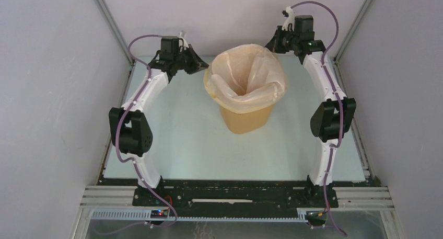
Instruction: Put the trash bags into the trash bin
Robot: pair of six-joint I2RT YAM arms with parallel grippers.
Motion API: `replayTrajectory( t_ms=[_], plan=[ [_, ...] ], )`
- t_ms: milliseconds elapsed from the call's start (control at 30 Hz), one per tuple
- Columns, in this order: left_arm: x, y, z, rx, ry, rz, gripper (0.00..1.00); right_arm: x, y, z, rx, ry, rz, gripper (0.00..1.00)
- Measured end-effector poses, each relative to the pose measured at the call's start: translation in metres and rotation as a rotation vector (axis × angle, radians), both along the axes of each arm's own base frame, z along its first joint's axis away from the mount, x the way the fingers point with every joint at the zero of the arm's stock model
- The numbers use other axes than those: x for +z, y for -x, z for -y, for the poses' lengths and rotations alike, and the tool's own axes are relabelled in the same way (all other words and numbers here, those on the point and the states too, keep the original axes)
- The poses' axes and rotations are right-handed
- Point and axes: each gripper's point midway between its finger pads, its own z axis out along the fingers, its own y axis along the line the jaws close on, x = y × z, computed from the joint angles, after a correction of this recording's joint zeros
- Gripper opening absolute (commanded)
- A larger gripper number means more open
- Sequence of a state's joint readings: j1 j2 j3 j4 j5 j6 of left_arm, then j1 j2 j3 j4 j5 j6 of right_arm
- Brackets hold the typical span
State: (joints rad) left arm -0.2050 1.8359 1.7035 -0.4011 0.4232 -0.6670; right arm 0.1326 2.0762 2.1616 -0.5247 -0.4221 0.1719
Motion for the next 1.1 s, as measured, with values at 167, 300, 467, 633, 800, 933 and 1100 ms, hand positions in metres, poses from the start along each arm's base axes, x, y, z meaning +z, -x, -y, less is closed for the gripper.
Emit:
replayTrajectory(
  t_ms=[167,300,467,633,800,933,1100],
  plan=[
    [-0.028,0.011,0.001,-0.009,0.004,-0.072,0.00,-0.036,0.010,0.005,-0.017,-0.091,-0.154,0.00],
    [-0.051,0.023,0.000,-0.007,0.004,-0.154,0.01,-0.052,0.019,0.009,-0.038,-0.183,-0.268,0.00],
    [-0.053,0.026,0.001,-0.004,0.022,-0.184,0.10,-0.043,0.021,0.017,-0.064,-0.314,-0.341,0.02],
    [-0.052,0.030,-0.001,-0.007,0.047,-0.204,0.36,-0.034,0.026,0.031,-0.096,-0.465,-0.443,0.36],
    [-0.038,0.042,-0.021,0.033,0.083,-0.212,0.60,-0.036,0.037,0.066,-0.191,-0.512,-0.530,0.60],
    [-0.005,0.056,-0.037,0.063,0.122,-0.145,0.70,-0.029,0.071,0.091,-0.270,-0.490,-0.557,0.70],
    [0.009,0.085,-0.030,0.047,0.223,-0.119,0.74,-0.007,0.132,0.103,-0.295,-0.487,-0.518,0.79]
  ],
)
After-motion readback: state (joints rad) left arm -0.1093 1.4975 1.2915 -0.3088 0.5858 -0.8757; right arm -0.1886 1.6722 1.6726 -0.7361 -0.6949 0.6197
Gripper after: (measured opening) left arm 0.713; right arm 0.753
